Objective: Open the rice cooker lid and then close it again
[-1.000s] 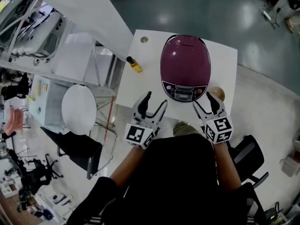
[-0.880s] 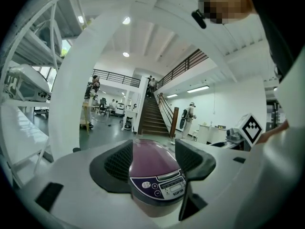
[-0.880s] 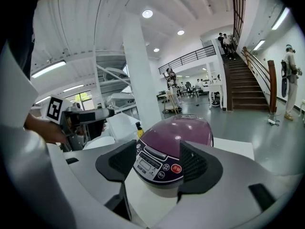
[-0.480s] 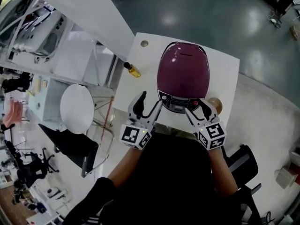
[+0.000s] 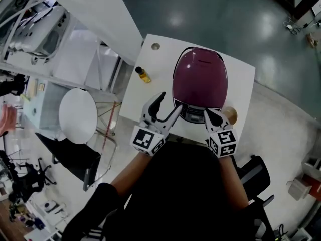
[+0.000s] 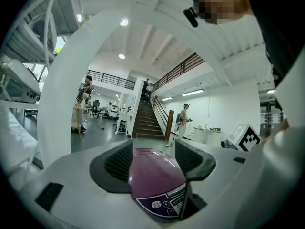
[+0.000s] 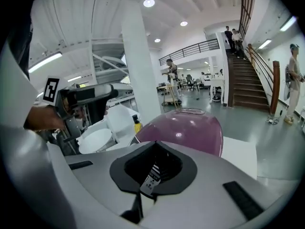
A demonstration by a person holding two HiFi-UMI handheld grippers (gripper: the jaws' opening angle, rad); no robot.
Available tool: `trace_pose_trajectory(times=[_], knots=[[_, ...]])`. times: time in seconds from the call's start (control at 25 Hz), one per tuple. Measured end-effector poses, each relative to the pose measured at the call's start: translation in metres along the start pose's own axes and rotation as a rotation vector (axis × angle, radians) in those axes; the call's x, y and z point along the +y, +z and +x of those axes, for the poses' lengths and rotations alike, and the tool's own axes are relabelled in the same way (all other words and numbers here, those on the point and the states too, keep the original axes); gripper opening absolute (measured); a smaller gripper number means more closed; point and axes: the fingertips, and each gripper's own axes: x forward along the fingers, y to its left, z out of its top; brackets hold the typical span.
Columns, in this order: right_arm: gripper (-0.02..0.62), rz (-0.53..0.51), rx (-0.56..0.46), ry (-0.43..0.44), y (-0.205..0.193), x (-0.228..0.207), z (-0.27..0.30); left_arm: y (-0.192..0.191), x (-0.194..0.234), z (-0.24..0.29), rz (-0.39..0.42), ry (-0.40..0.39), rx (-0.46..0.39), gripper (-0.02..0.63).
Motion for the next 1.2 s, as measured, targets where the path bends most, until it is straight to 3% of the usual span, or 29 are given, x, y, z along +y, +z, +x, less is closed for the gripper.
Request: trace_pose_trajectory(times=[0.16,0.48,0.68,1.2], knots=[[0.000,-0.027,0.063,-0.013,-0.005,0.005,0.013,-0.017,0.001,-0.003,-0.050,-0.065,0.041,0.256],[0.000,-0.051,0.158,-0.058,-0.024,0.012,0.035,-0.026,0.020,-0.008,-0.098,-0.102,0.021,0.256],[0.000,-0.117,0.222,-0.116,-0.032,0.013,0.041,-0.025,0.037,-0.008,-0.103,-0.111,0.009,0.256],[0.000,-0.026,0.186,-0.210,-0.036,0.010,0.040,-0.031,0.043,-0.006,-0.104,-0.165,0.019,0.256]])
